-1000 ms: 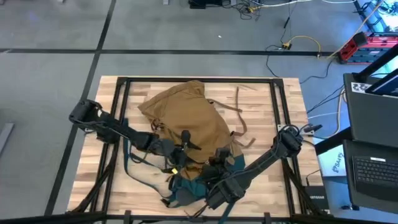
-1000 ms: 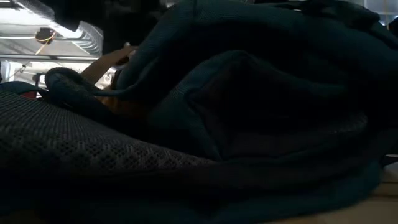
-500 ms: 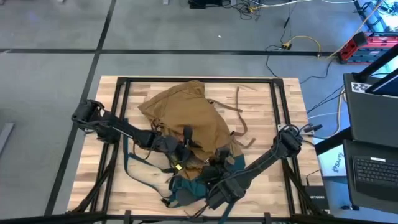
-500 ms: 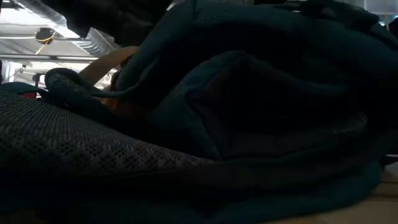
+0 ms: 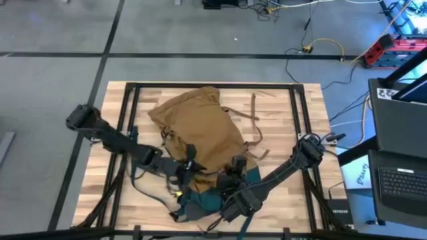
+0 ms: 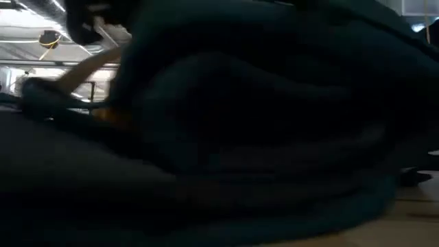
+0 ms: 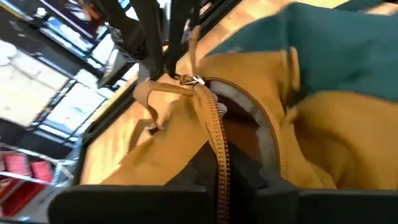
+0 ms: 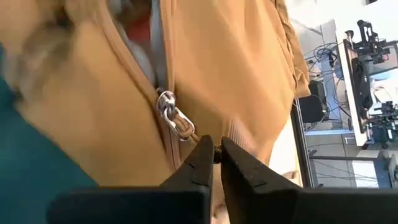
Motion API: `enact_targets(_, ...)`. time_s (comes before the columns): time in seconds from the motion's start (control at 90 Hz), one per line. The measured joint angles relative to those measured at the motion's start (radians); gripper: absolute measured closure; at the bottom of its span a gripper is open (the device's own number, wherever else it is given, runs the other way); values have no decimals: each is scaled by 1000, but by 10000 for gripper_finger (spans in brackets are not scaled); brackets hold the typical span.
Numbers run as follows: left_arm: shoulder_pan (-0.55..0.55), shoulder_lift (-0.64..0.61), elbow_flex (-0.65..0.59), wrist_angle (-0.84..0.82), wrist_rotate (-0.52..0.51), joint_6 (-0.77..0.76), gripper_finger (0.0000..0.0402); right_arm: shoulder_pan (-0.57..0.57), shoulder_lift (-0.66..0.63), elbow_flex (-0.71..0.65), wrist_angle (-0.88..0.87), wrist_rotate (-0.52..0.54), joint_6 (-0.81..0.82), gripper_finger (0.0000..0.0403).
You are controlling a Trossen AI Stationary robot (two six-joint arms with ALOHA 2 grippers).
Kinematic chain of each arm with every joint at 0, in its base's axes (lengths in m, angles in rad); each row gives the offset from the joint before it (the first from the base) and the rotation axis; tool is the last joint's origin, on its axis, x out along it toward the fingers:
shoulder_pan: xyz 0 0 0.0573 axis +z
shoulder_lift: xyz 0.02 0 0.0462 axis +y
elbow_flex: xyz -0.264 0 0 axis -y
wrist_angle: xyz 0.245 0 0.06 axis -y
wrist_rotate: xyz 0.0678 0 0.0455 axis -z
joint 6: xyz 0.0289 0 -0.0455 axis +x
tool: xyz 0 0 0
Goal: Unpack backpack
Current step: Open the brown backpack
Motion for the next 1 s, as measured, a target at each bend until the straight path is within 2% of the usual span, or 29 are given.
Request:
enact_targets(0.256, -149, -188, -50, -147, -228, -76, 401, 0, 0, 1, -17, 3, 14, 403)
enact_targets(0.422, -251, -291, -61, -254, -437, -129, 401, 0, 0, 1, -17, 7, 15, 403)
enact_targets(0.589, -314, -397, -62, -327, -586, -139, 401, -2, 0, 3, 0, 30, 27, 403)
enact_targets(0.867, -324, -586, -62, -348, -778, -59, 401, 2, -1, -40, -59, -60, 64, 401)
enact_targets(1.0, -316, -643, -62, -348, -747, -61, 401, -1, -1, -113, -60, -60, 100, 401)
